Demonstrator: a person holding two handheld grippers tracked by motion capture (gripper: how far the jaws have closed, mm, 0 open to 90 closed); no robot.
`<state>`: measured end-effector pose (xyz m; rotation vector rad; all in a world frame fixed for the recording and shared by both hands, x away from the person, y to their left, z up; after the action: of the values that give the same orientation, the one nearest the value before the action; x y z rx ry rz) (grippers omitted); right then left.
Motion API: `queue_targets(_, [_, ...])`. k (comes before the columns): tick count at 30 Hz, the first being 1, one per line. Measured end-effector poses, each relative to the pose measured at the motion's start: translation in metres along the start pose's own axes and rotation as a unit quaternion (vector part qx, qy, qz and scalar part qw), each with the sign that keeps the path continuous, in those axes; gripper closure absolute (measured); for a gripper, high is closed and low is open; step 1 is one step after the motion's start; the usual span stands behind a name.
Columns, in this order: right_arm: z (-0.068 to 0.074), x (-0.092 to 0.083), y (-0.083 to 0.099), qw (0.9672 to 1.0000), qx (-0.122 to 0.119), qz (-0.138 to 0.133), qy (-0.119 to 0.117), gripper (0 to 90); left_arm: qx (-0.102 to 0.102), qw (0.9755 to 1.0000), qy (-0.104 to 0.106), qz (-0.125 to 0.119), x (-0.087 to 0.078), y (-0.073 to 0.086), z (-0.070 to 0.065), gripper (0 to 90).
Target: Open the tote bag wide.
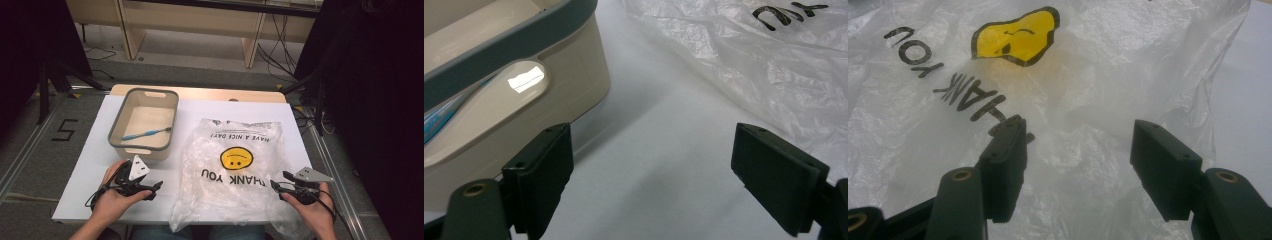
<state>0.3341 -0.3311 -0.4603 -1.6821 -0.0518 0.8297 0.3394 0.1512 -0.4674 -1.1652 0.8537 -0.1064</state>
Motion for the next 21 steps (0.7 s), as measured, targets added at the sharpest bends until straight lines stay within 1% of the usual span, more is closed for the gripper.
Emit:
queue_targets(4, [-0.001,-0.001,0.000,1.0000,0.001,0.002,0.004,40.4,0.008,1.0000,0.001,0.001,0.000,-0.001,-0.003,16.9])
queue_targets(6, [-0.001,-0.001,0.000,0.9999,0.003,0.007,0.009,40.3,0.013,0.9999,0.004,0.003,0.000,-0.002,-0.005,17.3])
queue_targets(7, [-0.001,-0.001,0.000,0.9999,0.001,0.012,0.012,40.1,0.013,0.9999,0.003,0.002,0.000,-0.002,-0.007,17.5])
queue_targets(10, [-0.003,-0.004,-0.003,0.9994,-0.002,0.028,0.022,40.3,0.017,0.9998,0.012,0.000,0.000,-0.006,-0.014,18.8])
queue_targets(13, [-0.007,-0.006,-0.004,0.9985,0.003,0.045,0.030,41.8,0.023,0.9991,0.035,0.004,0.003,-0.013,-0.025,20.5])
queue_targets(14, [-0.009,-0.005,-0.003,0.9982,0.005,0.051,0.032,41.9,0.018,0.9988,0.045,0.004,0.005,-0.015,-0.029,21.1])
queue_targets(15, [-0.010,-0.005,-0.002,0.9977,0.008,0.059,0.032,42.0,0.018,0.9988,0.045,0.004,0.005,-0.015,-0.029,21.8])
queue_targets(16, [-0.010,-0.004,-0.001,0.9970,0.014,0.069,0.032,42.3,0.009,0.9977,0.066,0.007,0.009,-0.020,-0.038,22.6])
queue_targets(17, [-0.010,-0.004,0.000,0.9967,0.016,0.073,0.032,42.8,0.013,0.9972,0.073,0.010,0.011,-0.022,-0.042,23.0])
queue_targets(20, [-0.011,-0.001,0.002,0.9952,0.016,0.090,0.034,45.3,0.009,0.9956,0.091,0.017,0.018,-0.028,-0.052,25.4])
queue_targets(21, [-0.010,0.000,0.003,0.9948,0.016,0.094,0.034,46.8,0.014,0.9948,0.097,0.025,0.021,-0.028,-0.055,26.5])
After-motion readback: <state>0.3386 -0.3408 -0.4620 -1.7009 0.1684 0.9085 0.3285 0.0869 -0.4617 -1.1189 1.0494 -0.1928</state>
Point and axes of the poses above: each handheld gripper's, and its own axes: x roughly forward along the jaws, y roughly out of its underside, z roughly to its left, the point moved 1 cm from there along x, roughly forward along the jaws, and after that the axes turned 8 degrees about -z, right-handed, at the moved point
